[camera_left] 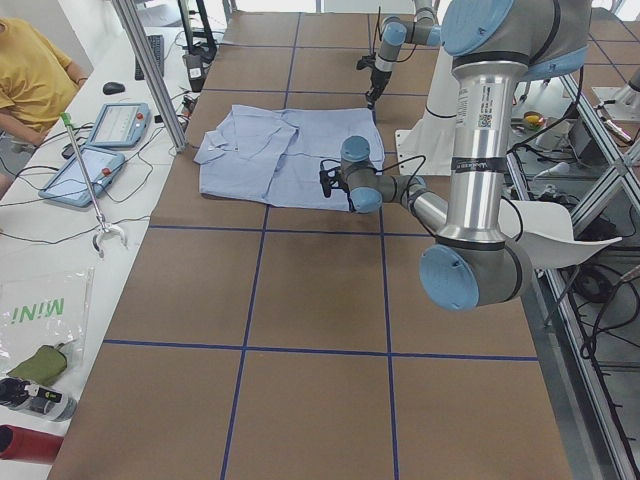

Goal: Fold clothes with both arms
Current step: 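Lower both grippers to the hem corners nearest the robot and grasp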

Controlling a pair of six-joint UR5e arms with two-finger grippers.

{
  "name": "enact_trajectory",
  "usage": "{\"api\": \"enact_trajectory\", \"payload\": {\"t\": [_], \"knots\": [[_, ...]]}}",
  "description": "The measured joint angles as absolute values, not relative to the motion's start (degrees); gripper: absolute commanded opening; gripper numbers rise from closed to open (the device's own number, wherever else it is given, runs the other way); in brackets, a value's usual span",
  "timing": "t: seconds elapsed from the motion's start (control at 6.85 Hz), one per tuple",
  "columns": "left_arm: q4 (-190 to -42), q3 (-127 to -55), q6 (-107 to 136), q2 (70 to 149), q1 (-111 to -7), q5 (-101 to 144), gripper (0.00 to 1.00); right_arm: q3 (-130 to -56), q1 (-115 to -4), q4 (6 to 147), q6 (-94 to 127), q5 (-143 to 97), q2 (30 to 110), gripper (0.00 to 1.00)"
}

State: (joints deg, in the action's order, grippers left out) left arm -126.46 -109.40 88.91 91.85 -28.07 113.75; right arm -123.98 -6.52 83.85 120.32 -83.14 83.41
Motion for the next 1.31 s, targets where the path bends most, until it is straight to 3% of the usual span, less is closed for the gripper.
{"api": "enact_trajectory", "payload": {"t": [0.44,0.88,1.31], "knots": [[-126.69,-108.88,89.11,91.22,-26.45,113.85,0.74,-123.93,-6.52,83.85,120.32,-83.14,83.36,0.00],[-126.82,-107.92,89.14,91.44,-25.17,114.04,0.52,-123.97,-6.52,83.85,120.32,-83.14,83.35,0.00],[-126.82,-107.79,89.20,91.57,-24.57,114.16,0.51,-124.01,-6.58,83.85,120.36,-83.14,83.32,0.00]]}}
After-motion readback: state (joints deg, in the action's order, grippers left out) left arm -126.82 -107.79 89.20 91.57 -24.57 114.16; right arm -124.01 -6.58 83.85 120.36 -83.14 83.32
